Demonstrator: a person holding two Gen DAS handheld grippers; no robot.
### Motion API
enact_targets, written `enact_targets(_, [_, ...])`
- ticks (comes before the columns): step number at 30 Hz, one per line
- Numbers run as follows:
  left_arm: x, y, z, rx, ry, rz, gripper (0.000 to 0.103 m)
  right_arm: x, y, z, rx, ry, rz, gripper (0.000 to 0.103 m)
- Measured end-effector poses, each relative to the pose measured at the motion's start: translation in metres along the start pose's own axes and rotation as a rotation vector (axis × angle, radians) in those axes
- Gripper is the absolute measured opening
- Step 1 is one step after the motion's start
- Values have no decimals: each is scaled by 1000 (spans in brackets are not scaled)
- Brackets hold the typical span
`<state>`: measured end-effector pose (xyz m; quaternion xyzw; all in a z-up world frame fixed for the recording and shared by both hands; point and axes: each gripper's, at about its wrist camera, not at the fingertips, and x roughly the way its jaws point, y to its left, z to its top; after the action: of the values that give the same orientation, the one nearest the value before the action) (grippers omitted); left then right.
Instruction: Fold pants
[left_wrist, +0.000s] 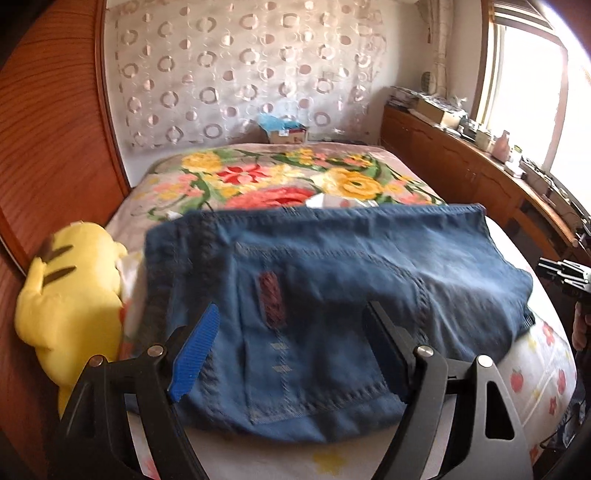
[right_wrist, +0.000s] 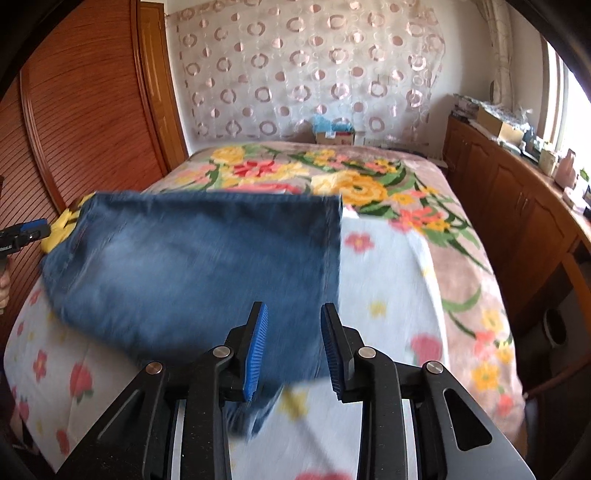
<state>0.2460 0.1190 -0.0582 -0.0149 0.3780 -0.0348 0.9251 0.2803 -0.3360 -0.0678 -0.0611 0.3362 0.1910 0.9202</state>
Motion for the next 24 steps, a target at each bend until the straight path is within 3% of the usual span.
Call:
enact_targets(8, [-8, -15, -37, -5, 10, -16, 80, 1, 12, -37, 26, 82, 35, 31])
enact_targets(18, [-13, -37, -80, 16, 25, -15, 80, 15, 22, -44, 6, 94, 26, 31])
enact_targets(19, [-14, -37, -81, 18, 27, -16, 80, 15, 26, -45, -6, 92, 20, 26])
enact_targets(20, [-14, -38, -82, 18, 28, -18, 80, 15, 30, -47, -18, 89, 16, 12])
enact_targets(24, [-22, -41, -85, 13, 14, -18, 80, 6, 26, -46, -22, 52, 26, 6])
